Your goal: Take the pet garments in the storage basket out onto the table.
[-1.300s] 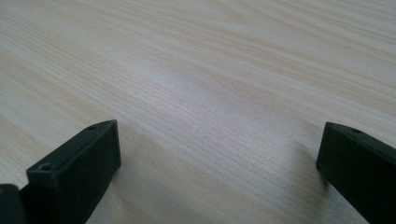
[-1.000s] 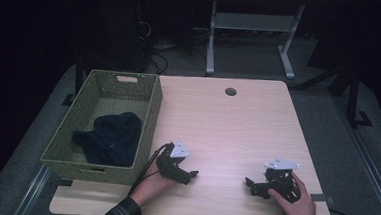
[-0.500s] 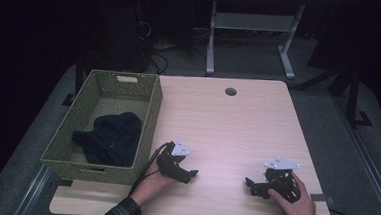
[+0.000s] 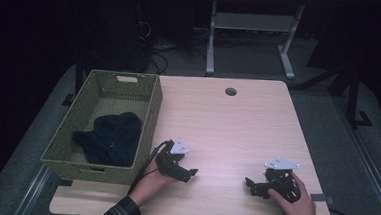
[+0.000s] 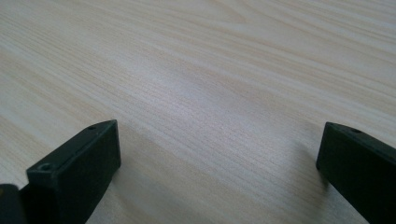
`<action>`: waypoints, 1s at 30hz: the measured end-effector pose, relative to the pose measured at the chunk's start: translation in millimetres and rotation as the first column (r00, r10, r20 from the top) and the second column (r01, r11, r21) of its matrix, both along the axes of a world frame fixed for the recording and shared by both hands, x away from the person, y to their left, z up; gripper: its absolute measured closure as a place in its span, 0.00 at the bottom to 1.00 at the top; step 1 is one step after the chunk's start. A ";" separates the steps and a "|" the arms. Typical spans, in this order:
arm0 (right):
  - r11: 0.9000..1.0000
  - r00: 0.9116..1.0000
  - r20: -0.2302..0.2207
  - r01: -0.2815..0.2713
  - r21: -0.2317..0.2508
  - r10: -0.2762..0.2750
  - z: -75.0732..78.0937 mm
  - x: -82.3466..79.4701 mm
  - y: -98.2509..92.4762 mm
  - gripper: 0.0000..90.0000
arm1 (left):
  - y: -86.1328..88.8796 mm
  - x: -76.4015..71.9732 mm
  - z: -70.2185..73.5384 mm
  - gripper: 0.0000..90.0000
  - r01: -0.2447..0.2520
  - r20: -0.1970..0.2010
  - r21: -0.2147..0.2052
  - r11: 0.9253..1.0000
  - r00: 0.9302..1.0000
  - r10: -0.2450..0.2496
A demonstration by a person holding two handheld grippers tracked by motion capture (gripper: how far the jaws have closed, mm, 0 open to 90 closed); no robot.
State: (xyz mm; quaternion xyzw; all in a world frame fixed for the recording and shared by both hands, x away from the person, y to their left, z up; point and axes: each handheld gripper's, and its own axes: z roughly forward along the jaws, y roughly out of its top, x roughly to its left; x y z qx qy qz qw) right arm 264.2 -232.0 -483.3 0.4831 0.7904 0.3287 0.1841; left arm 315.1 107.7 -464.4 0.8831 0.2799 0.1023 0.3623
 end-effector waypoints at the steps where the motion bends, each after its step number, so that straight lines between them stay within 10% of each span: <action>1: 1.000 1.000 0.001 -0.001 0.000 0.001 0.0 0.1 -0.1 0.00 | 0.5 0.2 0.7 0.15 0.000 -0.001 0.003 1.000 1.000 0.000; 30: 1.000 1.000 0.001 0.000 0.000 0.000 0.0 0.0 0.0 0.00 | 1.7 1.5 14.7 0.15 0.014 -0.013 0.003 1.000 1.000 -0.014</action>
